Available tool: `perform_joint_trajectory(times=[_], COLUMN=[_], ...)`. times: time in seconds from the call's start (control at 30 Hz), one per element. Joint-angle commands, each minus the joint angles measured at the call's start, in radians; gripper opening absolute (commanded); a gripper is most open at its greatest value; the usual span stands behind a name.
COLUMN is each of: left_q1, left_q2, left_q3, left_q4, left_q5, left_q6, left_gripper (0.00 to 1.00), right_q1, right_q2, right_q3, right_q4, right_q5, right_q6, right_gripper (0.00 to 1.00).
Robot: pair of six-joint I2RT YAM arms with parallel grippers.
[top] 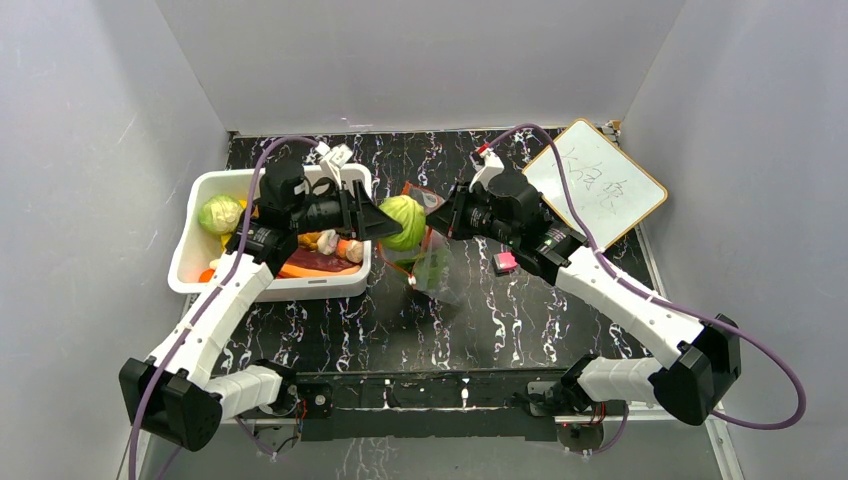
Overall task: Place the food in the zip-top bag and seal the zipper
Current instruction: Place the fake vegetable in the zipper food storage bag.
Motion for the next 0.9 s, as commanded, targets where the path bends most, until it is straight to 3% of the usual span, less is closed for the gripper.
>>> perform_joint_trajectory(times=[0.0, 0.27, 0.6, 0.87], left_q1=[-0.027, -0.036, -0.052, -0.062], left_q2=[-0.009, 0.012, 0.021, 0.039], left_q3=[-0.046, -0.032, -0.045, -0.040], left_q4=[0.060, -0.040, -0.013, -0.034], left_q5=[-0.047, -0.142, -0.148, -0.170], left_q6=[-0.024, 0.063, 0.061, 0.061], left_gripper=[0.47, 0.46, 0.47, 0.54], right_q1=[0.000, 0.001, 0.001, 0.001], right_q2=[-0.013, -0.015, -0.021, -0.020], right_q3=[0.039, 0.020, 0.020, 0.023], right_q4=[0.093, 0.109, 0.113, 0.116], right_q5=[-0.018, -0.058, -0.058, -0.062], right_q6=[0.014, 0.047, 0.051, 0.059], right_gripper=[0.00, 0.00, 0.00, 0.00])
